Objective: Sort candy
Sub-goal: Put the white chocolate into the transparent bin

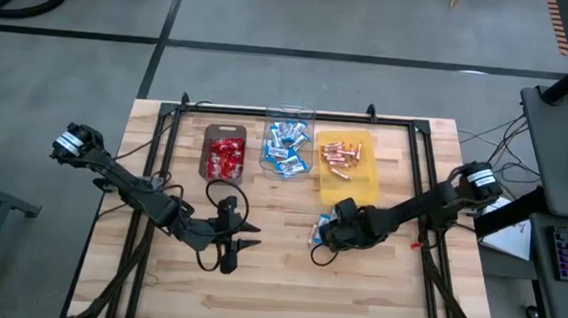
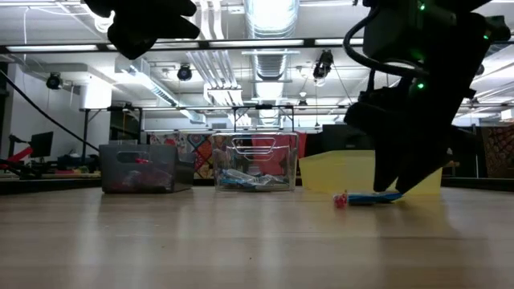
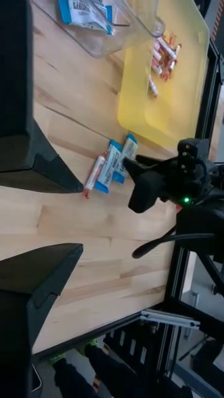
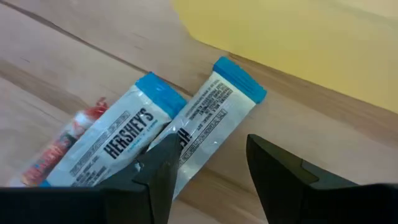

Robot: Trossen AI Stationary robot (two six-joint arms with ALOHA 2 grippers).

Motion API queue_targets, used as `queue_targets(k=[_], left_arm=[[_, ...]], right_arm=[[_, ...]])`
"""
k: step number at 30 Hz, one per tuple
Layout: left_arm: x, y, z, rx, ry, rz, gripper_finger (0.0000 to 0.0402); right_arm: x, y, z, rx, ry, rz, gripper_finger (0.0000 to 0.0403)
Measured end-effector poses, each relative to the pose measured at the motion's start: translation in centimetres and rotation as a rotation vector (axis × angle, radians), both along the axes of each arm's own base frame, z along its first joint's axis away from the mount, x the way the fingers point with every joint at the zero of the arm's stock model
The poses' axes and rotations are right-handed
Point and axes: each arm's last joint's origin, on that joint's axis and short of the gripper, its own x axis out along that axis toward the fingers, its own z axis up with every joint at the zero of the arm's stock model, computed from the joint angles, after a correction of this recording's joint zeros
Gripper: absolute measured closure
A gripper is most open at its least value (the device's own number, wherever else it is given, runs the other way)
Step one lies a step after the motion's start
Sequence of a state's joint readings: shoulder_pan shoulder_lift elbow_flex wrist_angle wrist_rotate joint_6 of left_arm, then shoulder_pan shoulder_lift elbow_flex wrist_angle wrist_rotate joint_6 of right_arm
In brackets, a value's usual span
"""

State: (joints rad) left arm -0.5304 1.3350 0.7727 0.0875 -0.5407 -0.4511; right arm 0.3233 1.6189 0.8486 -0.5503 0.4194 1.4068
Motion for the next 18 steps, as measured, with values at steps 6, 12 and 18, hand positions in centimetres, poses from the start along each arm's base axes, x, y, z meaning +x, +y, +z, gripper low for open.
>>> queue_targets(k=[6, 12, 18], left_arm=[[0.0, 0.0, -0.1, 0.019, 0.005, -0.007, 0.0277], [-0.3, 0.0, -0.4, 0.041, 0.042, -0.014, 0.0277], [-0.4, -0.1, -0.5, 0.048, 0.055, -0.018, 0.0277]], right_arm=[[1.2, 0.3, -1.0, -0.018, -0.056, 0.042, 0.0223], [0.1, 0.5, -0.6, 0.017, 0.112, 0.263, 0.0247], [-1.3, 0.5, 1.7, 0.060, 0.119, 0.305, 0.0258]])
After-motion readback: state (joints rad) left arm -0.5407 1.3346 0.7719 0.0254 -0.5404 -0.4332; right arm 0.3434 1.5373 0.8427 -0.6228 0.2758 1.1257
